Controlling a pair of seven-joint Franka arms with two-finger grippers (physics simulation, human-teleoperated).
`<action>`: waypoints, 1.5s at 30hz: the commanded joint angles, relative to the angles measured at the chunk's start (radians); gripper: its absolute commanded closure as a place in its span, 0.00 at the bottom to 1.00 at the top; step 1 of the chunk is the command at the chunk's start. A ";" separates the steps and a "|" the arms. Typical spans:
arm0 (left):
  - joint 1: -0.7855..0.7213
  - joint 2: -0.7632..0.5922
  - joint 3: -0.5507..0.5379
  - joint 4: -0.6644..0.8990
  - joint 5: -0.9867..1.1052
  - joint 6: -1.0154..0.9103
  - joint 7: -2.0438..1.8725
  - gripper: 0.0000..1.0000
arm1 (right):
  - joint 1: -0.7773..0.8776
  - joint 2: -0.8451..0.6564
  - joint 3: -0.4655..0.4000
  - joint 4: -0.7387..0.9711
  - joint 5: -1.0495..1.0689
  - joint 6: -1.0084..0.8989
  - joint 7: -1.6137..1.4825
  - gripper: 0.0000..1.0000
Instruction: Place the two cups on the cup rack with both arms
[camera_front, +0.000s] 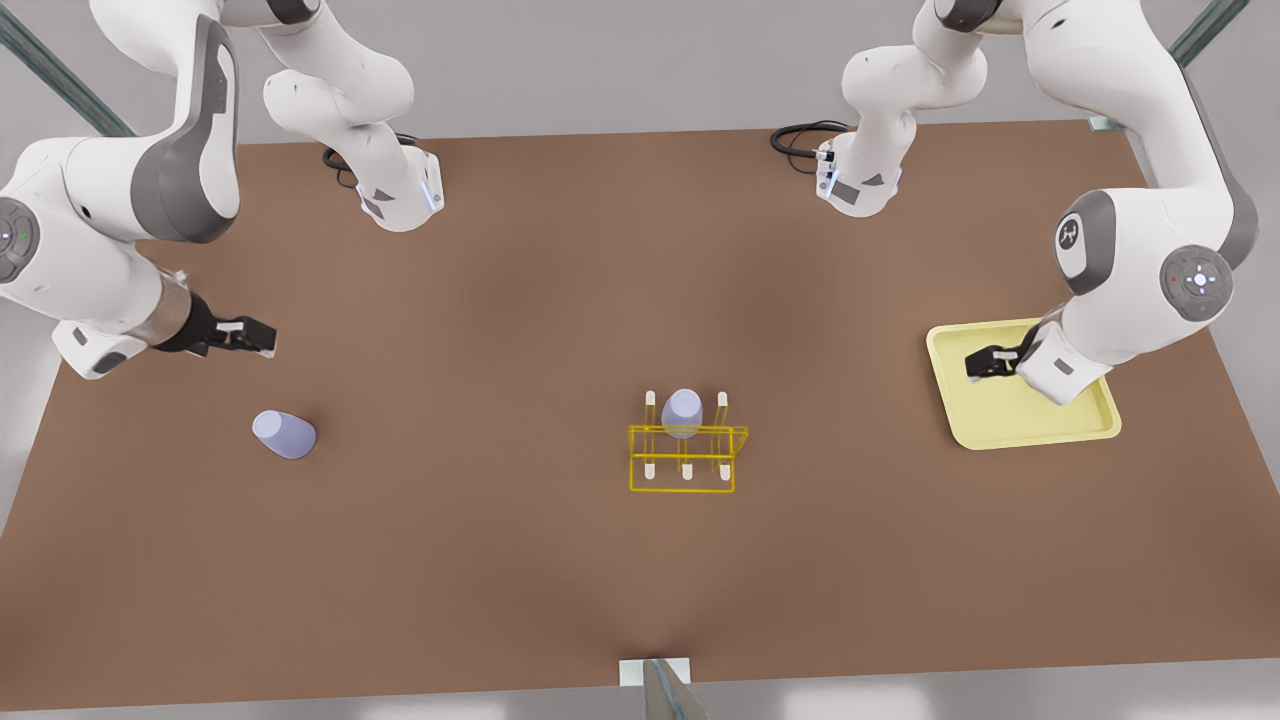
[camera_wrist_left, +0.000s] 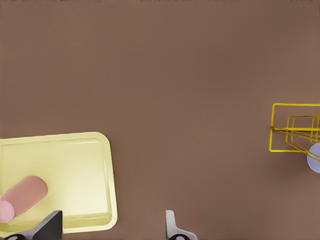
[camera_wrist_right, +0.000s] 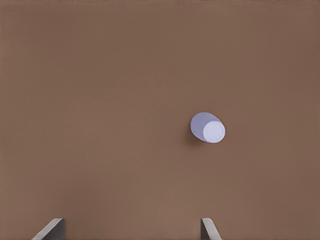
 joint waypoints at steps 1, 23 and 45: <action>0.000 -0.001 0.000 0.001 0.001 0.033 0.001 0.00 | 0.001 -0.001 -0.001 0.000 0.002 0.028 0.009 0.00; 0.420 0.166 0.135 -0.481 0.053 0.622 0.487 0.00 | -0.199 0.309 -0.006 -0.354 0.068 0.750 -0.407 0.00; 0.427 0.252 0.135 -0.489 0.033 0.694 0.381 0.13 | -0.225 0.344 -0.004 -0.572 0.030 0.974 -0.494 0.00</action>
